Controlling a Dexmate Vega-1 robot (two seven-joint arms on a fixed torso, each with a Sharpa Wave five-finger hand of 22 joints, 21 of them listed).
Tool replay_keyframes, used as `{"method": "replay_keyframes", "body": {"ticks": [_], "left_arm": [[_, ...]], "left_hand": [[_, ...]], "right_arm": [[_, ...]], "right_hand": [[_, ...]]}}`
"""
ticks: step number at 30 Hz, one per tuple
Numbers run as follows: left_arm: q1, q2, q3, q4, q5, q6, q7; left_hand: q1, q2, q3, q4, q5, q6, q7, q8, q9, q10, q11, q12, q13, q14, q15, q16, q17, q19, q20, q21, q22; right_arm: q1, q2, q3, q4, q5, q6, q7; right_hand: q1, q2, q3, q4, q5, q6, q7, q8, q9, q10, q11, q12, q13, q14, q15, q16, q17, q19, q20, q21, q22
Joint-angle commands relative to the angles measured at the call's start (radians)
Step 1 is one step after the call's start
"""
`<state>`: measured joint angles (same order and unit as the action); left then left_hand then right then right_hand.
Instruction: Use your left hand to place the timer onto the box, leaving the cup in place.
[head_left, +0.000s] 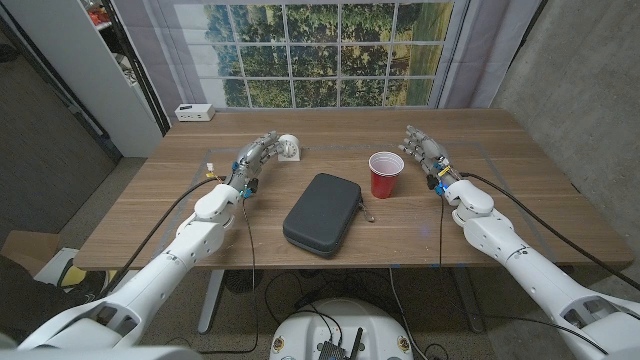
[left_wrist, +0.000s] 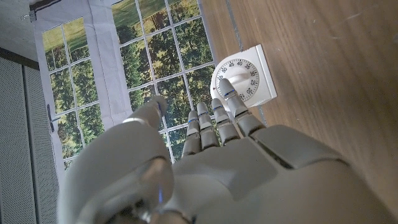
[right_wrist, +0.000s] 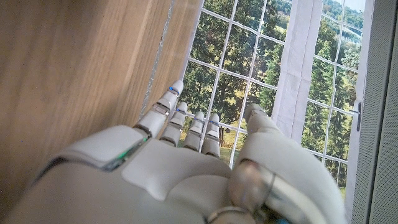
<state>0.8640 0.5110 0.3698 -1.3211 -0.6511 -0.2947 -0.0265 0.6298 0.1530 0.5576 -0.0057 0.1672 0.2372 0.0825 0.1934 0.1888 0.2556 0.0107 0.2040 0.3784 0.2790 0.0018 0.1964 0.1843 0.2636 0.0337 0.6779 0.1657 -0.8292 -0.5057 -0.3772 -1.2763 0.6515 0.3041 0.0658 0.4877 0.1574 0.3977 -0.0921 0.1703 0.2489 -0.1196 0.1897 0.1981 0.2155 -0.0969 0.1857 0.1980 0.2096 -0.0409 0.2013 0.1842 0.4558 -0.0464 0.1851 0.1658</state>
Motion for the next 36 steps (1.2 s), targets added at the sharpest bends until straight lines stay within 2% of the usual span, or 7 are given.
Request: {"method": "replay_keyframes", "body": {"ticks": [1, 10, 12, 16, 21, 31, 36], "left_arm": [[0.031, 0.021, -0.002, -0.033, 0.014, -0.014, 0.006], [0.044, 0.086, -0.004, -0.091, 0.087, 0.003, 0.05], [0.04, 0.104, -0.003, -0.101, 0.119, -0.003, 0.059], [0.024, 0.156, 0.005, -0.132, 0.198, 0.025, 0.083], [-0.006, 0.235, 0.024, -0.189, 0.298, 0.129, 0.106], [-0.124, 0.33, 0.089, -0.235, 0.479, 0.275, 0.064], [-0.223, 0.38, 0.152, -0.267, 0.579, 0.37, -0.046]], "left_hand": [[0.015, -0.002, 0.007, -0.009, 0.008, 0.012, -0.006, 0.006, 0.005, 0.014, -0.004, 0.009, 0.001, 0.009, -0.001, 0.003, -0.001, 0.005, 0.001, 0.0, 0.002], [0.041, -0.048, -0.006, -0.068, 0.005, 0.017, -0.027, 0.007, 0.008, 0.018, -0.025, 0.016, -0.003, 0.007, -0.011, -0.003, -0.007, -0.022, 0.006, -0.029, 0.004], [0.048, -0.058, -0.018, -0.084, 0.003, 0.021, -0.044, 0.009, 0.009, 0.029, -0.035, 0.024, 0.001, 0.012, -0.023, 0.002, -0.004, -0.029, 0.003, -0.038, 0.004], [0.049, -0.068, -0.035, -0.097, 0.002, 0.028, -0.067, 0.012, 0.011, 0.035, -0.046, 0.03, 0.005, 0.009, -0.036, 0.005, 0.0, -0.043, 0.005, -0.052, 0.005], [0.07, -0.088, -0.066, -0.131, 0.007, -0.004, -0.076, 0.003, 0.014, -0.027, -0.054, 0.018, 0.018, -0.045, -0.01, 0.0, 0.013, -0.107, 0.04, -0.097, 0.007], [0.088, -0.105, -0.099, -0.146, 0.011, -0.016, -0.097, 0.008, 0.017, -0.093, -0.045, 0.011, 0.035, -0.138, 0.013, -0.009, 0.024, -0.154, 0.052, -0.139, 0.009], [0.087, -0.114, -0.12, -0.143, 0.015, -0.02, -0.112, 0.008, 0.019, -0.134, -0.033, 0.007, 0.044, -0.17, 0.027, -0.007, 0.029, -0.169, 0.059, -0.157, 0.011]], "right_arm": [[0.01, -0.012, -0.013, 0.005, -0.02, 0.011, 0.025], [0.028, -0.019, -0.025, 0.011, -0.044, 0.015, 0.036], [0.029, -0.019, -0.026, 0.01, -0.044, 0.015, 0.036], [0.028, -0.023, -0.027, 0.002, -0.044, 0.005, 0.034], [0.026, -0.029, -0.027, -0.008, -0.044, -0.009, 0.029], [0.012, -0.04, -0.022, -0.035, -0.036, -0.03, 0.018], [0.001, -0.044, -0.018, -0.049, -0.032, -0.034, 0.011]], "right_hand": [[0.015, -0.005, 0.004, -0.009, 0.006, 0.008, -0.004, 0.006, 0.003, 0.008, -0.002, 0.008, 0.002, 0.012, -0.117, 0.005, 0.0, 0.005, -0.06, 0.005, 0.004], [0.024, -0.009, 0.003, -0.02, 0.007, 0.008, -0.01, 0.007, 0.003, 0.013, -0.003, 0.01, 0.002, 0.018, -0.119, 0.005, -0.002, -0.006, -0.047, 0.001, 0.004], [0.025, -0.01, 0.002, -0.021, 0.007, 0.008, -0.009, 0.007, 0.003, 0.013, -0.003, 0.01, 0.002, 0.019, -0.12, 0.005, -0.003, -0.007, -0.046, 0.001, 0.004], [0.027, -0.011, 0.001, -0.024, 0.007, 0.008, -0.01, 0.007, 0.003, 0.014, -0.003, 0.011, 0.002, 0.022, -0.12, 0.005, -0.003, -0.01, -0.043, 0.001, 0.004], [0.029, -0.011, -0.001, -0.028, 0.007, 0.004, -0.01, 0.006, 0.003, 0.017, 0.001, 0.012, 0.002, 0.023, -0.119, 0.005, -0.003, -0.016, -0.033, 0.0, 0.004], [0.028, -0.011, -0.006, -0.029, 0.007, -0.007, -0.008, 0.003, 0.003, 0.023, 0.014, 0.015, 0.004, 0.03, -0.118, 0.008, -0.001, -0.015, -0.029, 0.002, 0.005], [0.028, -0.01, -0.009, -0.03, 0.007, -0.007, -0.02, 0.004, 0.003, 0.025, 0.02, 0.016, 0.005, 0.032, -0.115, 0.009, 0.001, -0.015, -0.027, 0.003, 0.005]]}}
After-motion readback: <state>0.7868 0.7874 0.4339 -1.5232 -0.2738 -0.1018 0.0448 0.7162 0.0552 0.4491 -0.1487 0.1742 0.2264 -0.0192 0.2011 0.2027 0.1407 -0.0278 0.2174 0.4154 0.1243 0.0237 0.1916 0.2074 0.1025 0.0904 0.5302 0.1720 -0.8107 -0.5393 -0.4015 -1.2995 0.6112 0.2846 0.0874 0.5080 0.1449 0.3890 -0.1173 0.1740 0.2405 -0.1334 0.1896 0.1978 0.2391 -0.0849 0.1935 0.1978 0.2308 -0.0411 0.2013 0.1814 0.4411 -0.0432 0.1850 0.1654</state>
